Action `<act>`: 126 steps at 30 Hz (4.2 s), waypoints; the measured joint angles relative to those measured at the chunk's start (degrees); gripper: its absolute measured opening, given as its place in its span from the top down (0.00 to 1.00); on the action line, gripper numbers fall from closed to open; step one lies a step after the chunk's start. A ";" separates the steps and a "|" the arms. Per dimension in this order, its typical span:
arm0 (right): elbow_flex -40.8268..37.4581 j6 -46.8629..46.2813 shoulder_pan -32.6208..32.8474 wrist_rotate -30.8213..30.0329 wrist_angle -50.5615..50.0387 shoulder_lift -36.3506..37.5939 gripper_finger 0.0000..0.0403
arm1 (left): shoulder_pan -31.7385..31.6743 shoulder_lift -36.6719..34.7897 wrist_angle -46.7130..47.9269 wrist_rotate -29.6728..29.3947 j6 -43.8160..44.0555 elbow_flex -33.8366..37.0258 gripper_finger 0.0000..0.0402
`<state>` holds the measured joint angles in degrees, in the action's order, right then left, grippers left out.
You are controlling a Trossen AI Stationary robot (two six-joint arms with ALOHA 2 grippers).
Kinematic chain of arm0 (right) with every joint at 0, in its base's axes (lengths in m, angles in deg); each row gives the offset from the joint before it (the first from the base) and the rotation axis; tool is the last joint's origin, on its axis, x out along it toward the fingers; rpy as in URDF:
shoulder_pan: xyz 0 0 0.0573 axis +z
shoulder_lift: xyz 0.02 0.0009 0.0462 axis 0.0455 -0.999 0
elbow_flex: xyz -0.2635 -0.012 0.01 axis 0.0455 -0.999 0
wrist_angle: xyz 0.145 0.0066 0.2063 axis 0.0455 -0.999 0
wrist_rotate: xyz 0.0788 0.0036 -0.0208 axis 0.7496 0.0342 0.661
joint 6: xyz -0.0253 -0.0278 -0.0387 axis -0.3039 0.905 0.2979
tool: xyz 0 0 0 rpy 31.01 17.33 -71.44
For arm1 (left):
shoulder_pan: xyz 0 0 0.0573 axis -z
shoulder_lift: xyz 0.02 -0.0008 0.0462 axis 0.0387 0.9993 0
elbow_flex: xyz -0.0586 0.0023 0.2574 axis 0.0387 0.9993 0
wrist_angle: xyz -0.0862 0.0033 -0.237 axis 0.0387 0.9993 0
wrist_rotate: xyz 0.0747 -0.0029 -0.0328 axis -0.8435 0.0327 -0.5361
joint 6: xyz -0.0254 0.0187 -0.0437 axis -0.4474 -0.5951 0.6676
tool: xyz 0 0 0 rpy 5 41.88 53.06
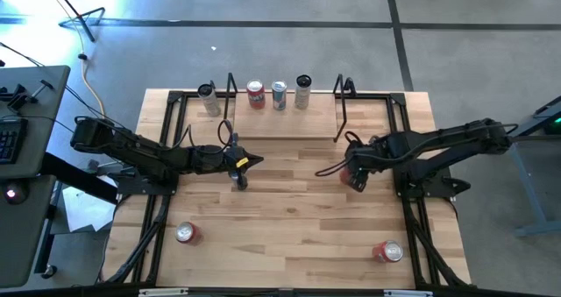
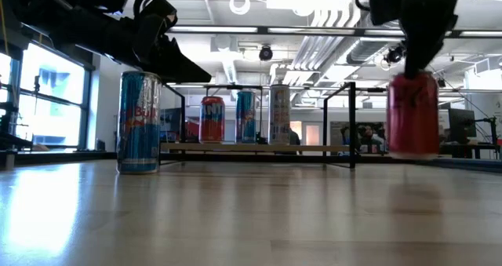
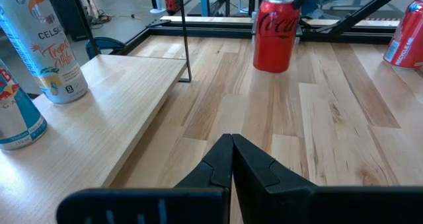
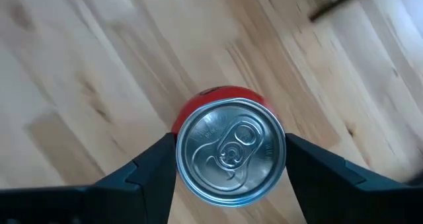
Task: Place canned beverage on shelf
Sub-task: Put the top red black soda can on the shelf, then put the red soda can on the shelf aligned with the other red orange soda can
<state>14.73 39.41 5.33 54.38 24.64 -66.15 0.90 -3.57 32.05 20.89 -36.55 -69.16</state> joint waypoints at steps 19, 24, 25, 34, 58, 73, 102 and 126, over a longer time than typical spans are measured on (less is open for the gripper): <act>29.44 30.32 -10.01 -2.14 2.47 -14.51 0.42 | 0.00 0.00 0.00 -0.02 0.37 0.00 1.00; 38.06 40.25 -17.92 1.55 -2.34 -22.35 0.42 | 0.00 0.00 -0.02 -0.02 0.39 0.00 1.00; 38.99 41.96 -19.46 1.96 -2.89 -23.56 0.42 | 0.00 0.00 -0.02 -0.02 0.39 0.00 1.00; 39.24 54.51 -33.16 4.35 -3.27 -28.59 0.42 | 0.00 0.00 -0.09 -0.02 0.42 0.00 1.00; 30.96 61.42 -44.45 11.42 7.97 -28.89 0.39 | -0.02 0.00 -3.06 -0.04 0.35 -0.02 1.00; 31.09 60.66 -44.45 10.23 11.25 -28.78 0.34 | -0.02 0.00 -3.02 0.09 0.37 -0.02 1.00; 19.88 57.27 -43.11 8.73 19.36 -24.30 0.96 | -0.02 0.00 -3.02 -0.38 -0.15 -0.02 1.00; 19.97 57.19 -36.79 6.69 23.87 -14.24 1.00 | -0.02 0.00 -3.04 -0.57 -1.49 -0.02 1.00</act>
<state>34.70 96.60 -31.46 61.07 48.50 -80.40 0.88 -3.57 29.02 20.32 -38.04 -69.18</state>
